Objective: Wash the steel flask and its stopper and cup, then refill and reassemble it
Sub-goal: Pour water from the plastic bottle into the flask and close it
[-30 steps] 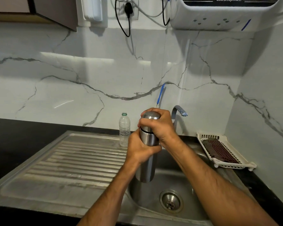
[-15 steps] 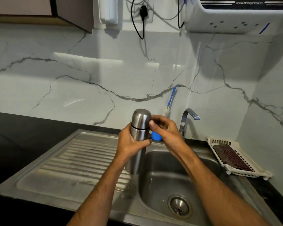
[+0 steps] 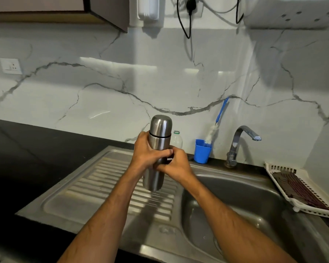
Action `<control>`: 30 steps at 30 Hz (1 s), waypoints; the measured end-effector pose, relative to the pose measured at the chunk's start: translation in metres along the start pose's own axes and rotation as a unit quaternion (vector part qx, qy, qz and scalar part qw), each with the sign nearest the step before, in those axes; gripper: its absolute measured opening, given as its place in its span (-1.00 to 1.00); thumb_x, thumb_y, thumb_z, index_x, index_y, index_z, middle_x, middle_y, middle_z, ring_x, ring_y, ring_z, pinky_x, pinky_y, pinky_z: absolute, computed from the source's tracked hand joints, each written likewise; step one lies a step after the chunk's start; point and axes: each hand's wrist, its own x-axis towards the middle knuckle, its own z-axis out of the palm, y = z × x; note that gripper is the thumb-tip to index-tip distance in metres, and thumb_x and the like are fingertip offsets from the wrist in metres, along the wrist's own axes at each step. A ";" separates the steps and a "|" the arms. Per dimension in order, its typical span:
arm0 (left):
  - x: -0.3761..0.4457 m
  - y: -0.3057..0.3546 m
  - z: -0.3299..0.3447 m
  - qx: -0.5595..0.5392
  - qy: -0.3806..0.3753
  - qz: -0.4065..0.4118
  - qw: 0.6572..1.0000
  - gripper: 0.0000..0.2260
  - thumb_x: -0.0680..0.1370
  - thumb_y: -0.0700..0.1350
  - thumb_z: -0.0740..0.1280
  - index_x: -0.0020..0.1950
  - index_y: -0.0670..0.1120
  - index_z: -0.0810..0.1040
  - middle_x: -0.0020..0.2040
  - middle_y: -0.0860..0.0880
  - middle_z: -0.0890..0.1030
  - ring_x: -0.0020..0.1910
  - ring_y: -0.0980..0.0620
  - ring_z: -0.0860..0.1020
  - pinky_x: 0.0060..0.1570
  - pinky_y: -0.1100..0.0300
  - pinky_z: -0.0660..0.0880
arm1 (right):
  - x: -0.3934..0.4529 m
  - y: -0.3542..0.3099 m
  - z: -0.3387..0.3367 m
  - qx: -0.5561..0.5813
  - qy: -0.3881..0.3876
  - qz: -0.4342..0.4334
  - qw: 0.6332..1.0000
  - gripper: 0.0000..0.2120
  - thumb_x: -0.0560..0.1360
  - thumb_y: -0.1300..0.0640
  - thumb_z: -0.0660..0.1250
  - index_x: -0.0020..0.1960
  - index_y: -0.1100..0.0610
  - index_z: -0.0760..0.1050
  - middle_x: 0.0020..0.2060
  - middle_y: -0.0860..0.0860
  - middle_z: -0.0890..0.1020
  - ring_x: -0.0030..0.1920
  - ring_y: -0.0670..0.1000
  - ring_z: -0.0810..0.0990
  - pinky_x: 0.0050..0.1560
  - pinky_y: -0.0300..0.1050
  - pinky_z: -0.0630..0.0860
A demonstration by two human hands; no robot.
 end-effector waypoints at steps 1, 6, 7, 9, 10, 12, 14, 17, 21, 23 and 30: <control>0.004 -0.001 -0.003 0.008 -0.005 0.000 1.000 -0.43 0.21 -0.11 0.69 -0.02 0.16 0.40 0.05 -0.06 0.59 0.00 0.03 0.61 0.06 0.02 0.62 | 0.006 0.001 0.006 -0.002 0.018 0.000 1.000 -0.45 0.25 0.31 0.62 0.20 0.17 0.58 -0.04 -0.04 0.70 -0.04 -0.10 0.68 -0.06 -0.23 0.64; 0.030 -0.016 -0.018 0.064 -0.035 0.005 0.997 -0.44 0.23 0.07 0.70 0.13 0.03 0.55 -0.01 0.08 0.65 -0.04 0.20 0.61 -0.02 0.21 0.59 | 0.036 0.005 0.029 -0.014 0.082 0.010 0.997 -0.61 0.23 0.27 0.55 0.05 0.16 0.64 -0.17 -0.02 0.72 -0.14 -0.05 0.71 -0.08 -0.03 0.70; 0.035 -0.022 -0.021 0.074 -0.036 -0.001 0.997 -0.37 0.21 0.12 0.70 0.18 0.00 0.56 0.01 0.09 0.65 -0.02 0.21 0.60 -0.02 0.23 0.58 | 0.044 0.007 0.032 -0.018 0.087 0.015 0.996 -0.59 0.22 0.22 0.55 0.06 0.14 0.65 -0.16 -0.04 0.73 -0.13 -0.06 0.71 -0.07 -0.03 0.70; 0.046 -0.034 -0.027 0.102 -0.035 -0.006 0.994 -0.35 0.21 0.14 0.69 0.20 -0.04 0.58 0.01 0.08 0.65 -0.02 0.19 0.60 -0.02 0.24 0.57 | 0.059 0.012 0.039 -0.031 0.093 0.032 0.995 -0.54 0.22 0.20 0.58 0.12 0.14 0.65 -0.13 -0.05 0.73 -0.12 -0.07 0.70 -0.04 -0.06 0.69; 0.052 -0.039 -0.027 0.117 -0.038 -0.003 0.992 -0.36 0.22 0.13 0.69 0.20 -0.06 0.59 0.01 0.05 0.66 -0.02 0.15 0.61 0.00 0.22 0.57 | 0.066 0.014 0.041 -0.034 0.096 0.040 0.994 -0.52 0.23 0.22 0.60 0.14 0.15 0.64 -0.11 -0.03 0.73 -0.10 -0.06 0.70 -0.03 -0.07 0.68; 0.066 -0.049 -0.025 0.147 -0.043 0.004 0.988 -0.39 0.26 0.10 0.68 0.21 -0.10 0.60 0.03 0.00 0.68 -0.01 0.07 0.62 0.05 0.17 0.58 | 0.081 0.018 0.048 -0.037 0.104 0.054 0.992 -0.51 0.25 0.24 0.61 0.17 0.18 0.63 -0.07 0.01 0.73 -0.06 -0.02 0.70 0.00 -0.07 0.68; 0.082 -0.059 -0.019 0.171 -0.044 0.009 0.984 -0.41 0.29 0.07 0.67 0.22 -0.13 0.60 0.06 -0.04 0.69 -0.02 0.06 0.61 0.04 0.20 0.55 | 0.098 0.025 0.054 -0.047 0.111 0.070 0.990 -0.53 0.29 0.26 0.59 0.19 0.20 0.61 -0.04 0.04 0.72 -0.05 0.01 0.69 0.01 -0.07 0.66; 0.103 -0.075 -0.009 0.184 -0.045 0.015 0.982 -0.44 0.32 0.04 0.66 0.21 -0.15 0.60 0.06 -0.06 0.70 -0.05 0.07 0.59 0.00 0.24 0.50 | 0.120 0.036 0.060 -0.065 0.127 0.081 0.986 -0.54 0.30 0.25 0.58 0.18 0.21 0.60 -0.03 0.07 0.72 -0.06 0.03 0.68 0.00 -0.08 0.65; 0.124 -0.098 0.003 0.176 -0.046 0.017 0.983 -0.45 0.32 0.03 0.66 0.20 -0.15 0.60 0.04 -0.05 0.69 -0.01 0.04 0.62 0.01 0.24 0.51 | 0.145 0.053 0.064 -0.091 0.132 0.094 0.983 -0.54 0.30 0.24 0.58 0.18 0.20 0.60 -0.03 0.07 0.71 -0.07 0.04 0.68 -0.04 -0.14 0.61; 0.132 -0.110 0.009 0.174 -0.051 0.017 0.983 -0.47 0.33 0.02 0.66 0.19 -0.15 0.60 0.02 -0.05 0.68 -0.02 0.03 0.62 0.00 0.23 0.52 | 0.154 0.062 0.066 -0.098 0.135 0.102 0.981 -0.52 0.28 0.23 0.59 0.18 0.20 0.60 -0.04 0.07 0.71 -0.06 0.05 0.68 -0.08 -0.15 0.59; 0.150 -0.133 0.018 0.186 -0.070 0.016 0.980 -0.45 0.31 0.03 0.66 0.20 -0.17 0.61 0.03 -0.06 0.70 0.01 0.01 0.64 0.07 0.10 0.60 | 0.170 0.084 0.075 -0.101 0.142 0.127 0.977 -0.49 0.29 0.22 0.61 0.22 0.20 0.59 0.01 0.10 0.71 -0.04 0.07 0.69 -0.03 -0.08 0.64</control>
